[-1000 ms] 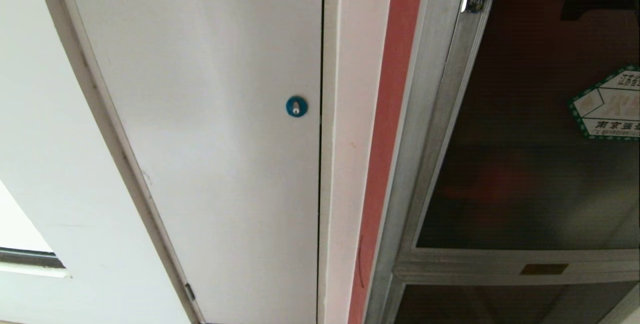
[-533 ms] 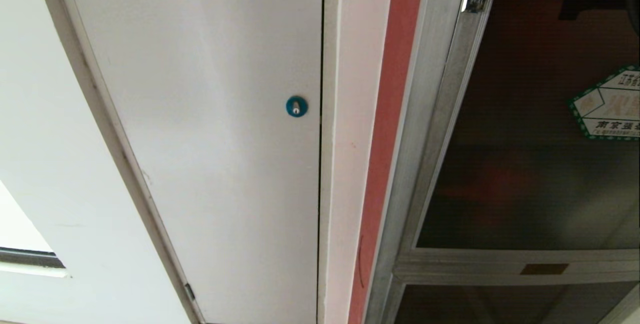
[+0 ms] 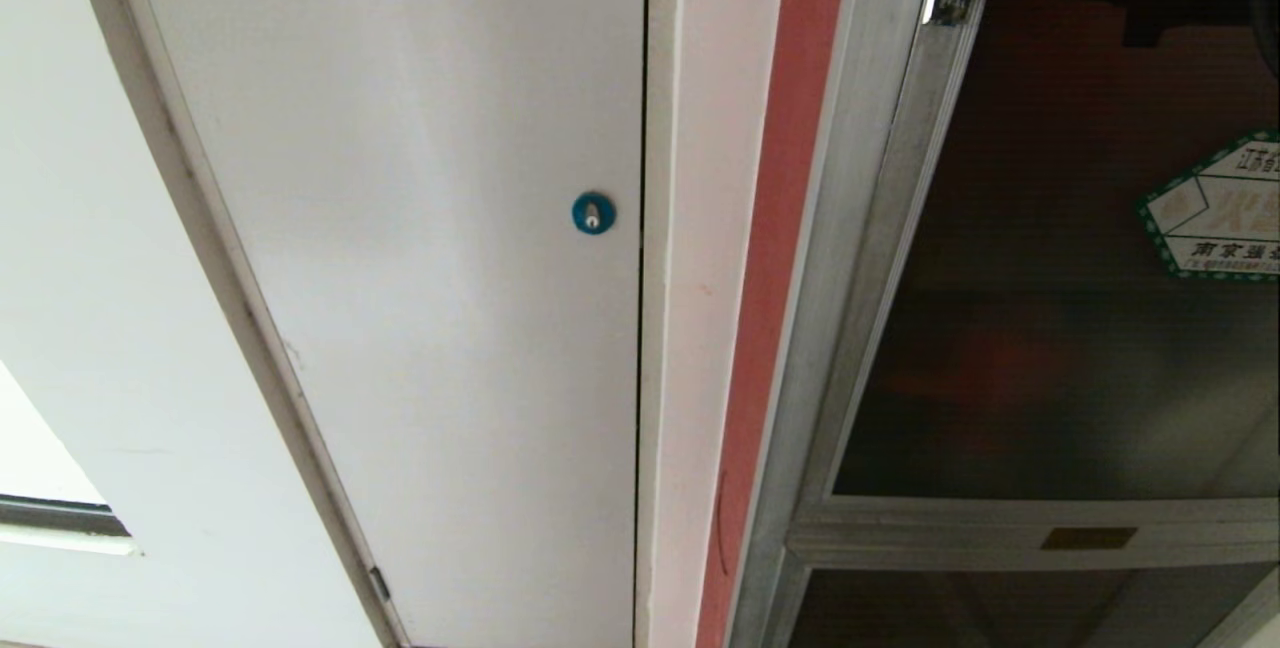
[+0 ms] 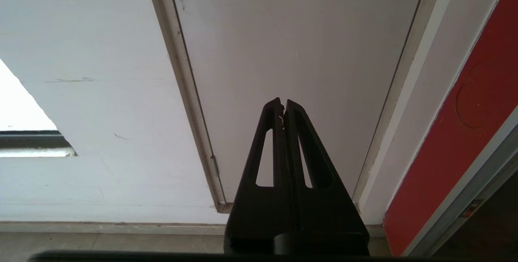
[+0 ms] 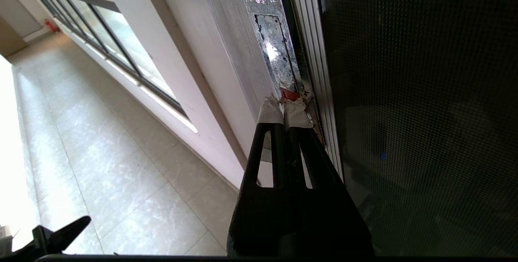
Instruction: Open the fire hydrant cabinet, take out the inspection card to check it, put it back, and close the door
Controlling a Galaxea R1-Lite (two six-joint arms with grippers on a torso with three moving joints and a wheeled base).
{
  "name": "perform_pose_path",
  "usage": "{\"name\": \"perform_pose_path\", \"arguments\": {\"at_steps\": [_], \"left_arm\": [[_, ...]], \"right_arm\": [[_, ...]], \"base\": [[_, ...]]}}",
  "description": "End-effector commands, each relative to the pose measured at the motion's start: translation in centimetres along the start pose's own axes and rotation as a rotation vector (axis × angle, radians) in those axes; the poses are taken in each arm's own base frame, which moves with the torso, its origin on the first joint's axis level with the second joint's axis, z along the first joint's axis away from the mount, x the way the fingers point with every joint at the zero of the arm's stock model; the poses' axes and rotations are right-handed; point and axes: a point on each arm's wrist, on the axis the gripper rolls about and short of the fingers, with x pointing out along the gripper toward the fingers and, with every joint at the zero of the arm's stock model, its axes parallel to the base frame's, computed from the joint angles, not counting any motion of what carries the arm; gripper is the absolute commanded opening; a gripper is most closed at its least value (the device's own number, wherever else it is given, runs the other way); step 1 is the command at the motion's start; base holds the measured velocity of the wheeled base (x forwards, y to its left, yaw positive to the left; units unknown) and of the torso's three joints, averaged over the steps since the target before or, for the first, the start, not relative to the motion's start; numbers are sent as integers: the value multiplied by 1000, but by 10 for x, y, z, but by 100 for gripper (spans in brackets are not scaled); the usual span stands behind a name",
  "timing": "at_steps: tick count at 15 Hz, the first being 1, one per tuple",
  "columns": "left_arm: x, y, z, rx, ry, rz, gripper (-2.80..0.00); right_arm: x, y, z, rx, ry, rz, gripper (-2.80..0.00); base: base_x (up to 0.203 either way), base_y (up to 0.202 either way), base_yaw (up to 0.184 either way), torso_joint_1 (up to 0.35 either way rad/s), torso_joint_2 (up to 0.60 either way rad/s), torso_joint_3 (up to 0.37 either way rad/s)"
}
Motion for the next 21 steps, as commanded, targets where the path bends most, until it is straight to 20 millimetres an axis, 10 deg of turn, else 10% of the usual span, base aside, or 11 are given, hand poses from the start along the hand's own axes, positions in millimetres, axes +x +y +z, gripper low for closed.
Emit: {"name": "perform_pose_path", "arguments": {"at_steps": [1,21], "left_arm": [[0,0,0,0,0,0,-280],[0,0,0,0,0,-1,-280]], "right_arm": [[-1,1,0,1,1,3,-280],[1,-2,-2,0,-2,-46,-280]], "base": [[0,0,0,0,0,0],[0,0,0,0,0,0]]}}
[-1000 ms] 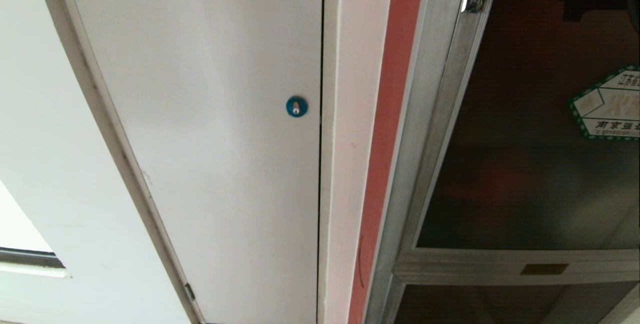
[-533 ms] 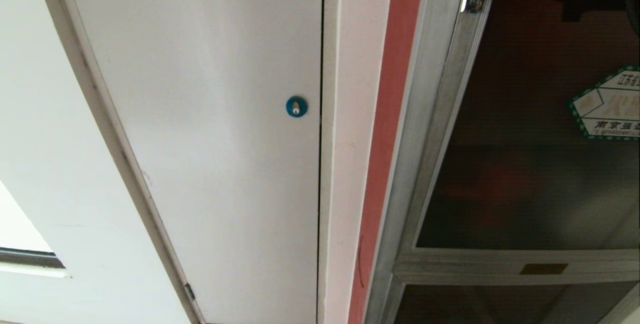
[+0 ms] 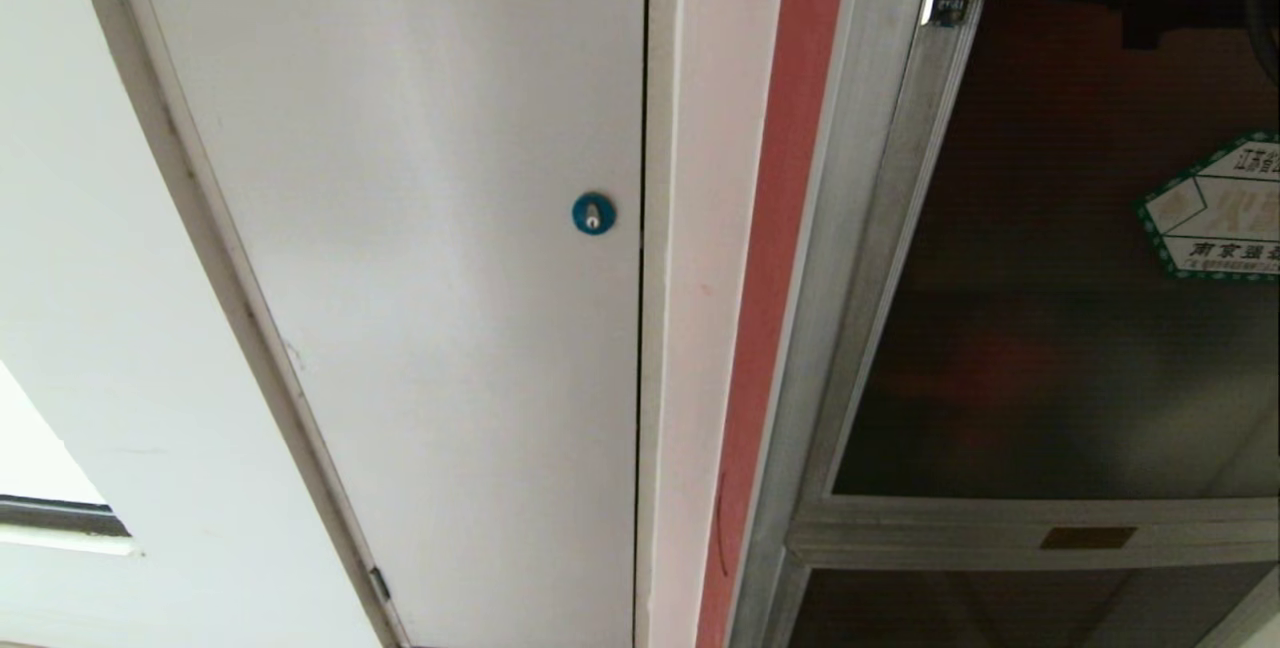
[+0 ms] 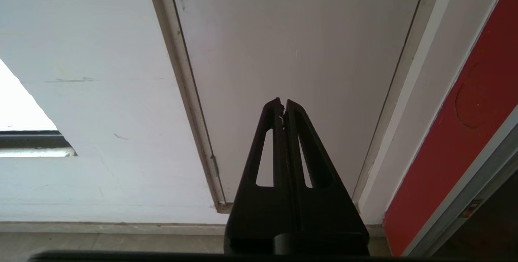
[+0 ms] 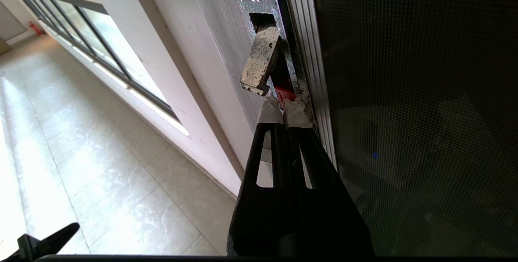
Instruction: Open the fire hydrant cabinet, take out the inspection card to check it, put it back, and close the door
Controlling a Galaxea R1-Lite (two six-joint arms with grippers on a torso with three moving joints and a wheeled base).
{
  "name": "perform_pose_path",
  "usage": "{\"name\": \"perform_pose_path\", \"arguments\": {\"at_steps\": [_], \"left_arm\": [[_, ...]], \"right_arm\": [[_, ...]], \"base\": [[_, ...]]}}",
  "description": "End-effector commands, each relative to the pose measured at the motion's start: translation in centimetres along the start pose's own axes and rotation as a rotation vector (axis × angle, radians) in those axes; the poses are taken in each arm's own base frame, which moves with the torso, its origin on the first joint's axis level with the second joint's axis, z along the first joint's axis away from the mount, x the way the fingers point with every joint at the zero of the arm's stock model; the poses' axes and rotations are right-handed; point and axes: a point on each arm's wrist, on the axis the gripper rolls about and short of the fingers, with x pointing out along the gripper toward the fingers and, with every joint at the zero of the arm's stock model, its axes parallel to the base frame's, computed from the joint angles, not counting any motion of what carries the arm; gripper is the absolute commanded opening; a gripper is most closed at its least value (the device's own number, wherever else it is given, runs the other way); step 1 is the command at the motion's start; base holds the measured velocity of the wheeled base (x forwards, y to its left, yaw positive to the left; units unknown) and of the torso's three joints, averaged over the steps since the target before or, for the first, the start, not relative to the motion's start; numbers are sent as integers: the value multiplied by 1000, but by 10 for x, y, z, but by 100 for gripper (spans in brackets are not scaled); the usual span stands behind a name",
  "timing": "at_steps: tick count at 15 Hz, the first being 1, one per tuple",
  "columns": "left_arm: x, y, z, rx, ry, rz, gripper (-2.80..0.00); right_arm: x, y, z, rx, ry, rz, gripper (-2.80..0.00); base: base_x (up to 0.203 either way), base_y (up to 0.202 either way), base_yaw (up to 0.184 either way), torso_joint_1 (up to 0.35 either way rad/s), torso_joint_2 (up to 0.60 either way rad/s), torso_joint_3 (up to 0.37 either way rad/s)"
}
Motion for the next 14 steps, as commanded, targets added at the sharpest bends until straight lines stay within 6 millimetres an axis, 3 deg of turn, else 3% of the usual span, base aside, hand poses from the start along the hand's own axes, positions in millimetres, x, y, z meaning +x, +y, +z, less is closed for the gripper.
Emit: {"name": "perform_pose_path", "arguments": {"at_steps": [1,7,14], "left_arm": [[0,0,0,0,0,0,-280],[0,0,0,0,0,0,-280],[0,0,0,0,0,0,-280]], "right_arm": [[-3,3,0,1,0,6,-280],[-30,28,-16,12,42,60,-280],[-68,42,-37,21,60,61,-280]], "base": [[0,0,0,0,0,0],[0,0,0,0,0,0],[0,0,0,0,0,0]]}}
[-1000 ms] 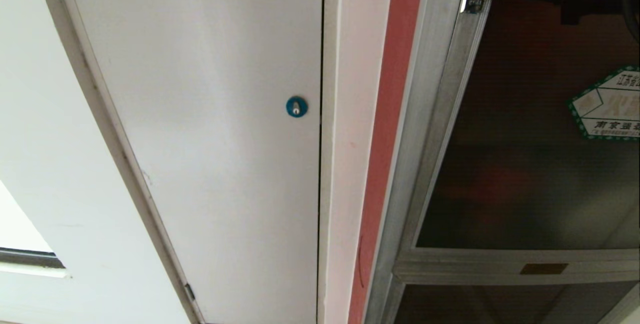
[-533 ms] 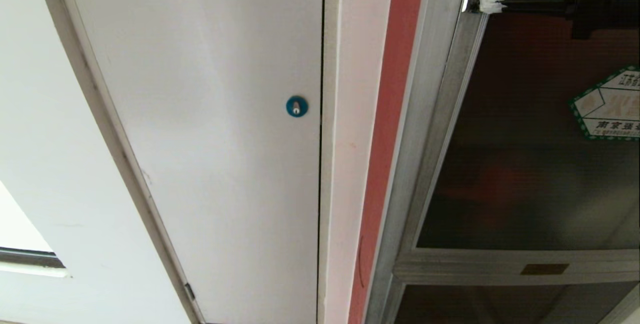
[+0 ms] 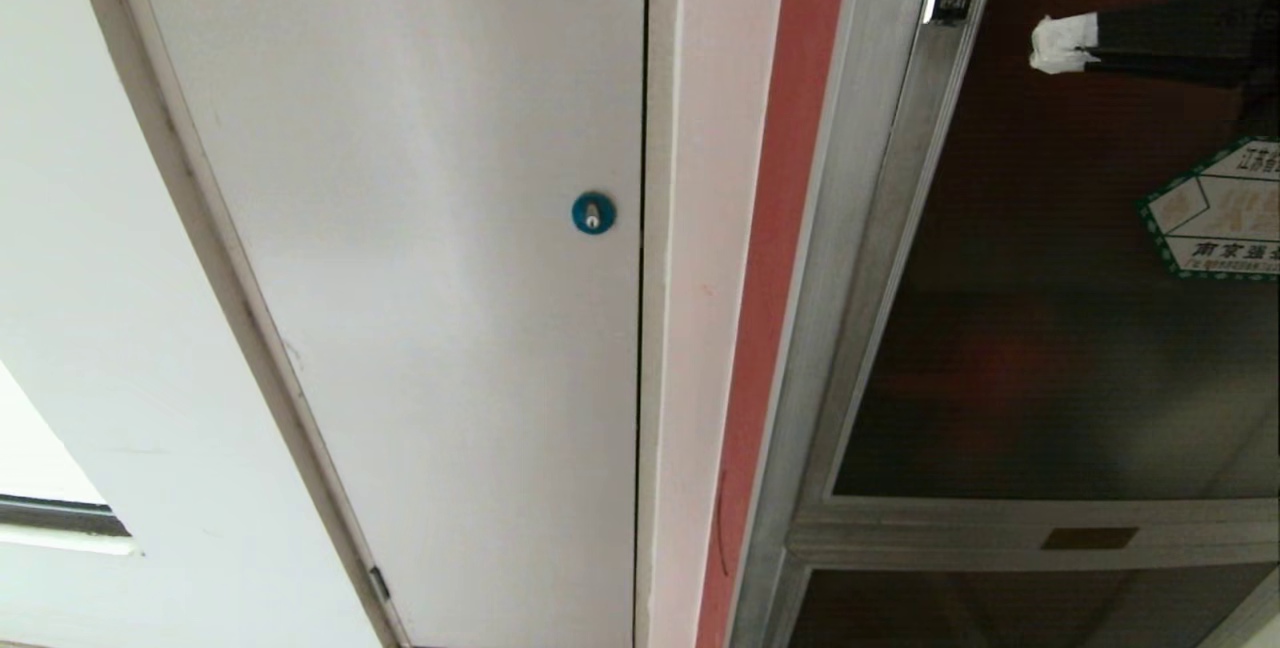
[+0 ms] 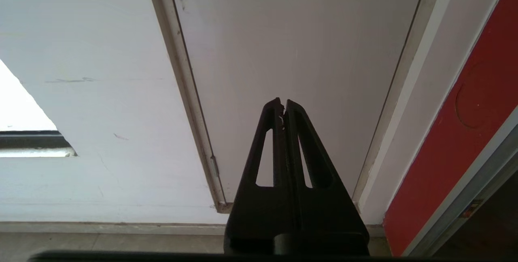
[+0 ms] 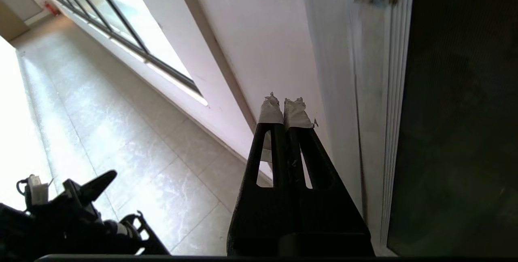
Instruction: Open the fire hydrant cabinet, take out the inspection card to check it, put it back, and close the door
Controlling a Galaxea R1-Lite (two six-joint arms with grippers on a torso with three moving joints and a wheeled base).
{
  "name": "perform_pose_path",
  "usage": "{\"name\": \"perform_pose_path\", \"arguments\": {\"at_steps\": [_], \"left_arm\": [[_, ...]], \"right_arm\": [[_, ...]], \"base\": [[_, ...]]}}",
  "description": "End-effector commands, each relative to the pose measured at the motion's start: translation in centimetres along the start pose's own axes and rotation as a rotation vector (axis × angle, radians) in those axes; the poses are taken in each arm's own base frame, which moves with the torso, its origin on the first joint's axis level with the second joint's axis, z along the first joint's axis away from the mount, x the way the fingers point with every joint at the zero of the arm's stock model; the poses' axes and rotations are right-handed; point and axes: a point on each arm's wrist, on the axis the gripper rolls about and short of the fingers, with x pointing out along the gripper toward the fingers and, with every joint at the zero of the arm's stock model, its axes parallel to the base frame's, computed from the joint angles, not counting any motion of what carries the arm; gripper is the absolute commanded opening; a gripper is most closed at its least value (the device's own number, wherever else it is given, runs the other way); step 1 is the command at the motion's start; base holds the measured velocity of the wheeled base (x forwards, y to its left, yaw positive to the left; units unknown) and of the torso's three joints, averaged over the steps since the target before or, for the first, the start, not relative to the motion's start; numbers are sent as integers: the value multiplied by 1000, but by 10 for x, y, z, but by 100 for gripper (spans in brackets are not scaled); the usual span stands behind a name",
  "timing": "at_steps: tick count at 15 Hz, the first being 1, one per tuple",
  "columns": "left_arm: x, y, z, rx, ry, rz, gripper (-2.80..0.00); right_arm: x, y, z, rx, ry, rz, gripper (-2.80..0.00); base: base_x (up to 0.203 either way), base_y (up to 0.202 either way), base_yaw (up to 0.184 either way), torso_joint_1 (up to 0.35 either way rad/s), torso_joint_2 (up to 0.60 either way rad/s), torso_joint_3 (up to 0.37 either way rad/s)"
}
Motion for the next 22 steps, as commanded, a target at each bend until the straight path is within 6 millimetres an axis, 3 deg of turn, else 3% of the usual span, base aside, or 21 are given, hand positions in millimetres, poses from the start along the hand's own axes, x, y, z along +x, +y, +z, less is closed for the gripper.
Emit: {"name": "perform_pose_path", "arguments": {"at_steps": [1,4,8,16,22], "left_arm": [[0,0,0,0,0,0,-280],[0,0,0,0,0,-1,-280],[0,0,0,0,0,0,-280],[0,0,0,0,0,0,-280],[0,0,0,0,0,0,-280]], "right_arm": [[-17,8,-6,-7,-13,8,-280],[-10,8,-22,-20,-30,4,-280],[7,28,-27,-81,-163,-107,-280],[33,42,-51,-297,-415,-423,-280],[58,55,-55,-368,-506,-516,-280]], "base": [[0,0,0,0,0,0],[0,0,0,0,0,0],[0,0,0,0,0,0],[0,0,0,0,0,0],[0,0,0,0,0,0]]}}
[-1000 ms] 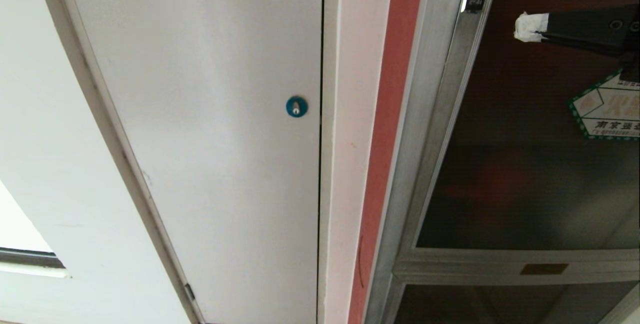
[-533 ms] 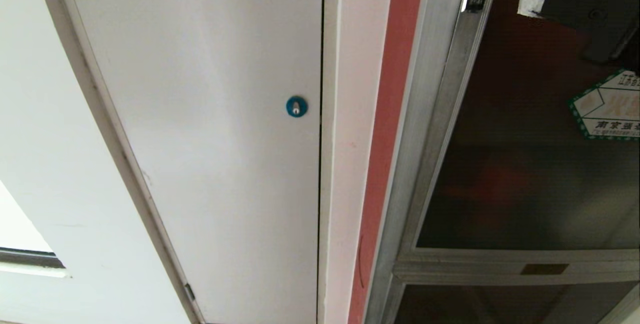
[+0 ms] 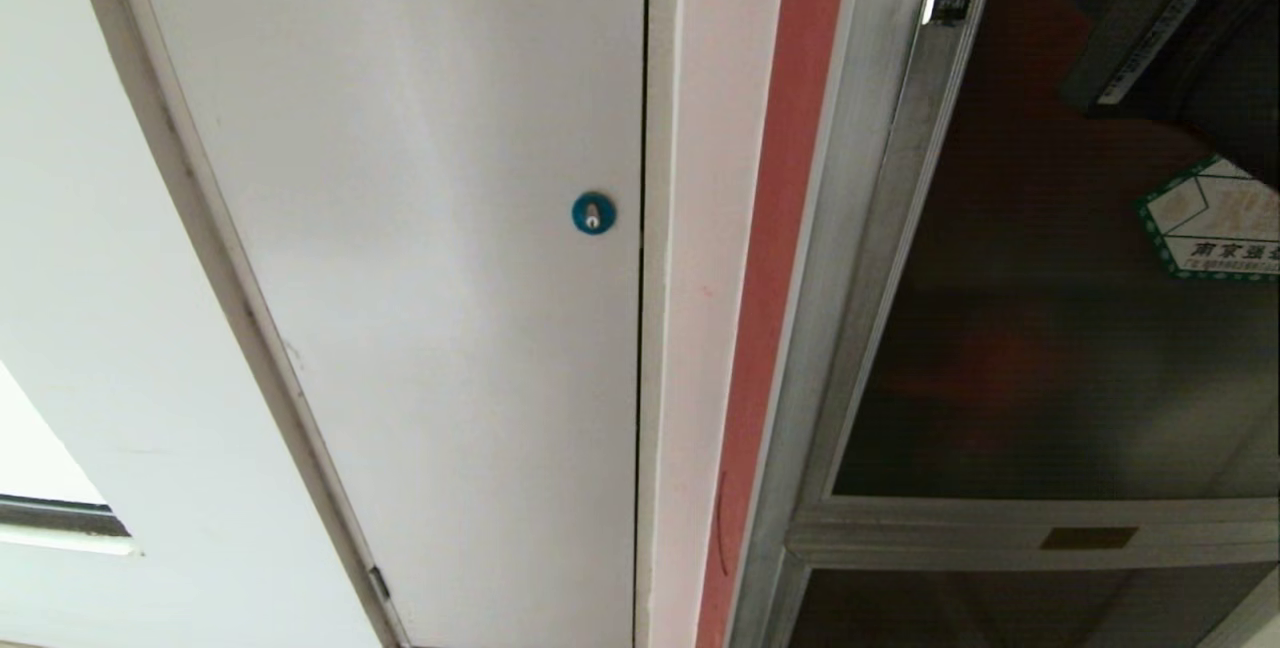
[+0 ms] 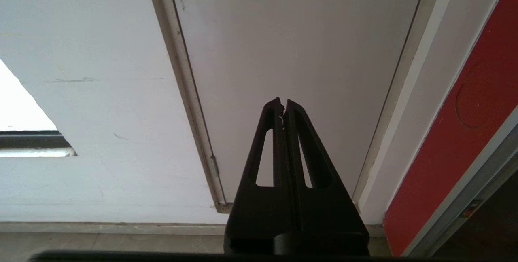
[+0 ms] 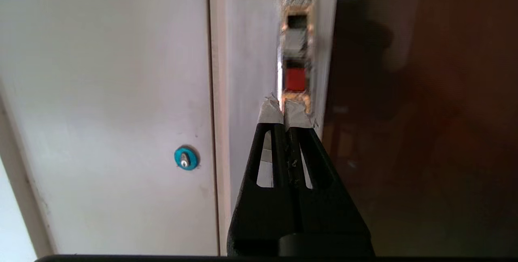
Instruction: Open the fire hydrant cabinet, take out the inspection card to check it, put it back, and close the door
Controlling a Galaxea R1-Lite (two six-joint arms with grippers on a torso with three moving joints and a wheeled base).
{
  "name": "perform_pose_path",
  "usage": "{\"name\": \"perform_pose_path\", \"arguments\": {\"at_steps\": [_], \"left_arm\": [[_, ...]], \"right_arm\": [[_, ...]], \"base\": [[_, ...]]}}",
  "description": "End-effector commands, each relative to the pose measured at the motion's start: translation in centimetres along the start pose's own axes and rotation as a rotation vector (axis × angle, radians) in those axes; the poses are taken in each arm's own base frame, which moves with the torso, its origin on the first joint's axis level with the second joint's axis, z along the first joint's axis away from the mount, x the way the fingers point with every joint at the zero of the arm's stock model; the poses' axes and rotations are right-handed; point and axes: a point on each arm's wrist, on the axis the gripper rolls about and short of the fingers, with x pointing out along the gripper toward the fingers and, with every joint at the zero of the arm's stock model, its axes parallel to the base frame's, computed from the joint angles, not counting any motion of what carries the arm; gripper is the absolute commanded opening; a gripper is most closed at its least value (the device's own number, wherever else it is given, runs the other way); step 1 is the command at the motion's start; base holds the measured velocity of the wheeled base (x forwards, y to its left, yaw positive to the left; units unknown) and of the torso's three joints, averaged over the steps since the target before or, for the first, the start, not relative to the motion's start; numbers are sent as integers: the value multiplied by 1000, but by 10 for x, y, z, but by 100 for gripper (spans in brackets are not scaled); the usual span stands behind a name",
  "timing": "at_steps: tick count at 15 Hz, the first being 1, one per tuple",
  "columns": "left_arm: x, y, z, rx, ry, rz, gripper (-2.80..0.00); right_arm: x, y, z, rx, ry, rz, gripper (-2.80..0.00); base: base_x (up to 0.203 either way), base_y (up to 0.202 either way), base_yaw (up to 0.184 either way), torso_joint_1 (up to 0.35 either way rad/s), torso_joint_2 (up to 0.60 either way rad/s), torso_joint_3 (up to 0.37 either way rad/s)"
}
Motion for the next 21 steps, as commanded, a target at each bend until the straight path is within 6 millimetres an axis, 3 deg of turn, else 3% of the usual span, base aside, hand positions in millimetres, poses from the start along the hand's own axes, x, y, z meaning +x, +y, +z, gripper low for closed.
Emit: {"name": "perform_pose_path", "arguments": {"at_steps": [1,3,4,21], "left_arm": [[0,0,0,0,0,-1,-280],[0,0,0,0,0,0,-280],[0,0,0,0,0,-1,-280],[0,0,0,0,0,-1,-280]], "right_arm": [[5,6,-7,-4,6,-7,-280],[8,7,-7,-4,-26,-37,-280],[10,8,-8,-9,-32,-46,0],[48,19,-7,14,-117,-138,0]], "base": [[0,0,0,0,0,0],[0,0,0,0,0,0],[0,0,0,0,0,0],[0,0,0,0,0,0]]}}
